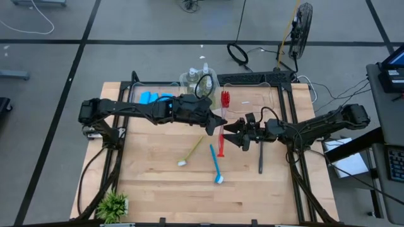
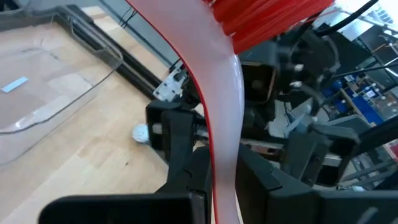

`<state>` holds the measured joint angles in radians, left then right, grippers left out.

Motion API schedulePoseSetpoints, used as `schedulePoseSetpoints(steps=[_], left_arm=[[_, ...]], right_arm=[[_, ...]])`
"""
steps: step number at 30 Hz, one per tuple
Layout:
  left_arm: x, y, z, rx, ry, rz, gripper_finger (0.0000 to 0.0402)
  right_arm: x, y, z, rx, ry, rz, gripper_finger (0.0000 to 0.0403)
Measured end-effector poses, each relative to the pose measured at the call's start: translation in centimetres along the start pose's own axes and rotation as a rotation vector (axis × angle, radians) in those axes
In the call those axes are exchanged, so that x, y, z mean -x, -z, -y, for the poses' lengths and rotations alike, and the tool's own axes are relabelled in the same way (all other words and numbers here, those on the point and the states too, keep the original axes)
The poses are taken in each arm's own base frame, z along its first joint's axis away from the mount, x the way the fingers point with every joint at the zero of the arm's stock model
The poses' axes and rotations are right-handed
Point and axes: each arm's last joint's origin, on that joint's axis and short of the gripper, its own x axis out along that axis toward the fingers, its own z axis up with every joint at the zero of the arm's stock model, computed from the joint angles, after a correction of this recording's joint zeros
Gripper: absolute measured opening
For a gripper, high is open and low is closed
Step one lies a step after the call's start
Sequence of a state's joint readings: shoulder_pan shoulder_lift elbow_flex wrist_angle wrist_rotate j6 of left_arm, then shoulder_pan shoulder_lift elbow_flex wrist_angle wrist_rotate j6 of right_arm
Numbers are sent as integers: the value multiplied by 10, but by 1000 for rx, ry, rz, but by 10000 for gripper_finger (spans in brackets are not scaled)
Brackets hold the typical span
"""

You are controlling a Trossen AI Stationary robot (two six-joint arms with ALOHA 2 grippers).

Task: Pick & Place Kitchen Sink Supplies
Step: Put the red dish brush into the right transparent bin

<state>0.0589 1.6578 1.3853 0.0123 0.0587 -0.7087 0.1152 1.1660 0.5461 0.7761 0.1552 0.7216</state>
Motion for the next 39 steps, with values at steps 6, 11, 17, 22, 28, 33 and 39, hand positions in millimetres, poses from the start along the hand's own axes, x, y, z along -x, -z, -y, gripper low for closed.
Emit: schedulePoseSetpoints(steps=[6,11,17,22,28,33,39], left_arm=[[-8,4,-4,-5,-7,-2,44],[-14,5,-8,0,19,2,44],[-18,5,-11,7,36,-6,44],[-19,6,-12,9,30,-15,44],[-19,5,-14,8,23,-15,44],[-19,4,-15,8,25,-13,44],[-18,3,-15,-10,33,-13,44]], right_arm=[[0,-2,2,-1,2,4,313],[0,-2,2,-3,-2,1,313],[0,-1,2,0,1,-2,285],[0,-1,2,1,-9,-12,242],[0,-1,2,1,-9,-11,184],[0,-1,2,1,-5,-13,129],[0,-1,3,-12,2,-10,56]])
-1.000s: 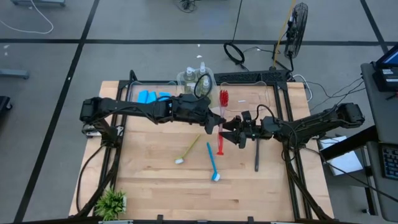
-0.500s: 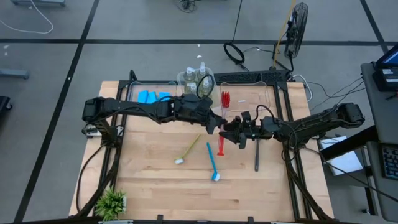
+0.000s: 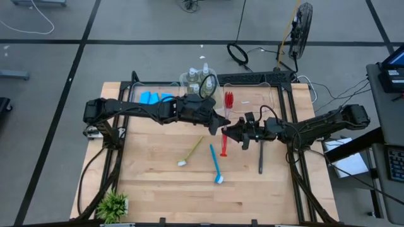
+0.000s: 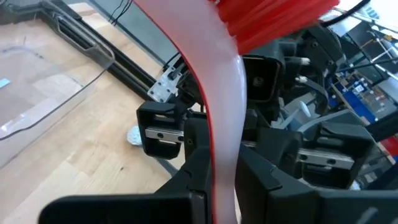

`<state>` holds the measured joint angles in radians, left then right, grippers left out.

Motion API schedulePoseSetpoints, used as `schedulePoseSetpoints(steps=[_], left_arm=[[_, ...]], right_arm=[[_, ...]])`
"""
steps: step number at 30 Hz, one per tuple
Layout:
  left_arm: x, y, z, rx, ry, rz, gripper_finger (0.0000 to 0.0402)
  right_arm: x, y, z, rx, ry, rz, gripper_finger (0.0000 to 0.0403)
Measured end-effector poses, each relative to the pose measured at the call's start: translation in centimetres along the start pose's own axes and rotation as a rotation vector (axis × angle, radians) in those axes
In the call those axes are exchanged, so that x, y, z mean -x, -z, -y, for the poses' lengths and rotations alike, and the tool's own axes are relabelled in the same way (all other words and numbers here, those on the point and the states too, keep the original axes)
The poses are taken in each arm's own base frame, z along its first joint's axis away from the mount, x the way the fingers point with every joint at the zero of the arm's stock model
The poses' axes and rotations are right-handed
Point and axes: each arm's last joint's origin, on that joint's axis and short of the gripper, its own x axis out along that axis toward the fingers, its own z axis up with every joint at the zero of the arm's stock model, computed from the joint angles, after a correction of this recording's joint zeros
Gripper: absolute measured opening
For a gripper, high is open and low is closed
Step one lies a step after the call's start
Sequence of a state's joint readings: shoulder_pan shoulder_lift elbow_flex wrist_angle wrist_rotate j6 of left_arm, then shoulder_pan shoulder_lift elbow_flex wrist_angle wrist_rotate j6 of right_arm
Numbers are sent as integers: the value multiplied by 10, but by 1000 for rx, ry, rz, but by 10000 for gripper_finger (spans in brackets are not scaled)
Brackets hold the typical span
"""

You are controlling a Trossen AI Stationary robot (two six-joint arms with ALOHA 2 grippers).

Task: Pick & Place Kitchen Sink Supplies
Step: Put the red dish brush into the right transparent bin

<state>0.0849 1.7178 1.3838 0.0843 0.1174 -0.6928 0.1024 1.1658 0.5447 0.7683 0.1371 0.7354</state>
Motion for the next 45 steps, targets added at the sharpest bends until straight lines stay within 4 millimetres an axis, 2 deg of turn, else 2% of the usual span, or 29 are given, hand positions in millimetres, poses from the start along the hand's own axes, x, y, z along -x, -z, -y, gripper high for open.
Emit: schedulePoseSetpoints(steps=[2,12,14,21,28,32,45], left_arm=[[0,0,0,-7,4,0,44],[0,-2,2,-50,30,16,46],[0,-3,3,-62,35,22,71],[0,-3,2,-76,50,9,199],[1,-4,-3,-78,103,-67,270],[3,-7,-10,-55,137,-113,283],[7,-17,-23,-60,254,-193,278]], right_arm=[[0,0,0,-5,-1,2,42],[0,-1,-1,7,-5,8,42],[0,-1,0,20,4,15,42],[2,-6,0,36,7,38,41],[9,-17,1,52,35,58,41],[16,-21,6,61,100,24,41],[53,-37,25,92,381,-51,40]])
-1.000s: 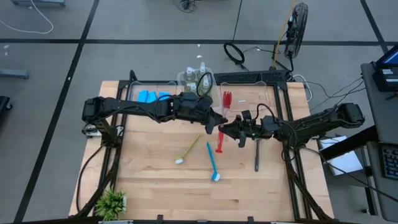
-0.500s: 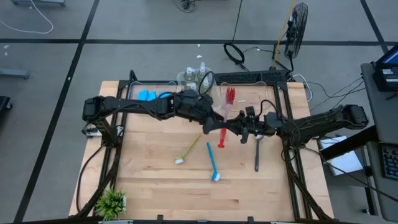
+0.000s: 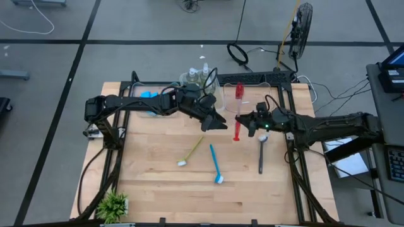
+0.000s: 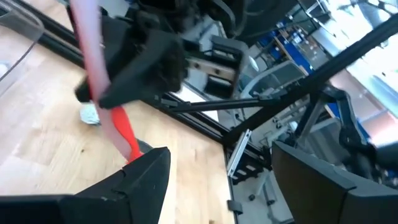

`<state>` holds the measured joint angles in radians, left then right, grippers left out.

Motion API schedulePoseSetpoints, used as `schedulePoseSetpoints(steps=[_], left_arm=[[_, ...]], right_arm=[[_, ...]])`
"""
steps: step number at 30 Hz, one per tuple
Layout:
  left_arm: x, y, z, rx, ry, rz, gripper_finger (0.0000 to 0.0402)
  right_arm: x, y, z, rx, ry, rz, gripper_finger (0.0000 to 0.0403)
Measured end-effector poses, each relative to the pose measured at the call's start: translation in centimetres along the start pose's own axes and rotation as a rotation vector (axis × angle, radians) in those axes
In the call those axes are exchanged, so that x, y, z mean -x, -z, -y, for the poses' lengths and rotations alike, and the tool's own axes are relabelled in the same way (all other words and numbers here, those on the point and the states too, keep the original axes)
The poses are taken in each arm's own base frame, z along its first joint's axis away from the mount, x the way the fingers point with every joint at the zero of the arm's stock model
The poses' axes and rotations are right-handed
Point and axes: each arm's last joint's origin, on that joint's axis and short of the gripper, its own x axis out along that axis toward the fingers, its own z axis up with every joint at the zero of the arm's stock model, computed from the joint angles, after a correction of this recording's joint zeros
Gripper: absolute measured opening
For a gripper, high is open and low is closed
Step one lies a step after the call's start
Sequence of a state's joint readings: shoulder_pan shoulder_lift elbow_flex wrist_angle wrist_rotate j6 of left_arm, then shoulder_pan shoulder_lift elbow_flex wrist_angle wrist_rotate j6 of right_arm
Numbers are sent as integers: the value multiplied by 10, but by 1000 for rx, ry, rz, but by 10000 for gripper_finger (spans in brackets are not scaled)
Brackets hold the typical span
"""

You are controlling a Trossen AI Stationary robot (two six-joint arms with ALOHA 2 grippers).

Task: Pick & Place Kitchen Sink Supplies
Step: Put the red dish brush into the right transparent bin

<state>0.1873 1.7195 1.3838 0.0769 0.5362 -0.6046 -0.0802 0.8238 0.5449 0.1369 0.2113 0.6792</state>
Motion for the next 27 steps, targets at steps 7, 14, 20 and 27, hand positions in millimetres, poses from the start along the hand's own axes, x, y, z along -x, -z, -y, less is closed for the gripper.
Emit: schedulePoseSetpoints(steps=[7,14,20,27], left_arm=[[1,1,-3,-98,-5,-27,276],[5,2,-11,-90,-43,-54,275],[9,1,-17,-92,-67,-69,265],[9,3,-18,-146,-69,-93,260]], right_arm=[[15,-11,13,94,110,-41,40],[33,-52,4,305,285,-206,40],[38,-88,-4,557,442,-300,40],[19,-105,3,872,655,-498,40]])
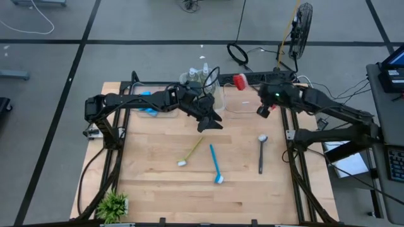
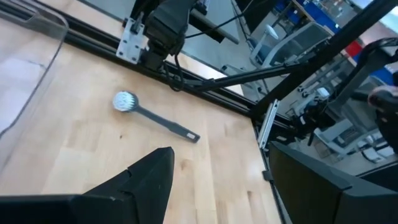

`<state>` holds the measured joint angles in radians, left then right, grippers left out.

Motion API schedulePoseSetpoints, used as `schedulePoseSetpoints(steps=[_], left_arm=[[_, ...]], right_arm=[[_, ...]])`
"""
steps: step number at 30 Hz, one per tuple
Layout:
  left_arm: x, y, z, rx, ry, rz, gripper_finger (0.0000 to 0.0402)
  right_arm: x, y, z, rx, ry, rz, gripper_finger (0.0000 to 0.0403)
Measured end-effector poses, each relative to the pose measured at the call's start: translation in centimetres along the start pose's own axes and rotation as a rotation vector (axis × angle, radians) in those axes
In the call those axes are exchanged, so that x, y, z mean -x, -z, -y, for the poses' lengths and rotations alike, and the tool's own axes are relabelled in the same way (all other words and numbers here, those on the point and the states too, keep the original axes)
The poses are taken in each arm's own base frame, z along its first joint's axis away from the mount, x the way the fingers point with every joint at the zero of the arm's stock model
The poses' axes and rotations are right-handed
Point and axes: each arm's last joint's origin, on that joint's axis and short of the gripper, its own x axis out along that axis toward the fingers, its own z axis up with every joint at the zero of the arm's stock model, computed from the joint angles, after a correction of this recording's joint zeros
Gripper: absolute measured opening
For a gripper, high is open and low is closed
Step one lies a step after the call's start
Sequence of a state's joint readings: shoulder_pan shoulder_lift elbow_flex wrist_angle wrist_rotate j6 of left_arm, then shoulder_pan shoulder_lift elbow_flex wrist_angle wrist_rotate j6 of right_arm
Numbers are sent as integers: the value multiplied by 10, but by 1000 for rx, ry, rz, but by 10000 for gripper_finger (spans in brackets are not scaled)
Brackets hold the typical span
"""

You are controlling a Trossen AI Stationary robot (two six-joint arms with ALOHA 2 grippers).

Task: Pick & Place Kitchen Sink Supplies
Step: Put the red dish brush into the right transparent bin

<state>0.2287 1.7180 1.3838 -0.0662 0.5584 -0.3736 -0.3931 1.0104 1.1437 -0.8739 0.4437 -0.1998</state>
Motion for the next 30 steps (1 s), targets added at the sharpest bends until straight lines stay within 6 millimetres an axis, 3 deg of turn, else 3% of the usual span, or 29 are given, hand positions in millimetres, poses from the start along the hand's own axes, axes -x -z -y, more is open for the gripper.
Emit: schedulePoseSetpoints(steps=[8,13,21,25,30], left_arm=[[5,-3,1,-60,-57,24,269],[21,-8,9,-94,-151,47,269],[38,-12,18,-144,-252,70,269],[40,-10,14,-146,-286,68,269],[43,7,0,-96,-320,81,269]], right_arm=[[-36,-2,-9,313,184,-252,40],[-49,1,-12,486,252,-382,40],[-72,15,-26,670,208,-497,40],[-83,23,-31,783,251,-567,40],[-93,35,-37,879,229,-614,40]])
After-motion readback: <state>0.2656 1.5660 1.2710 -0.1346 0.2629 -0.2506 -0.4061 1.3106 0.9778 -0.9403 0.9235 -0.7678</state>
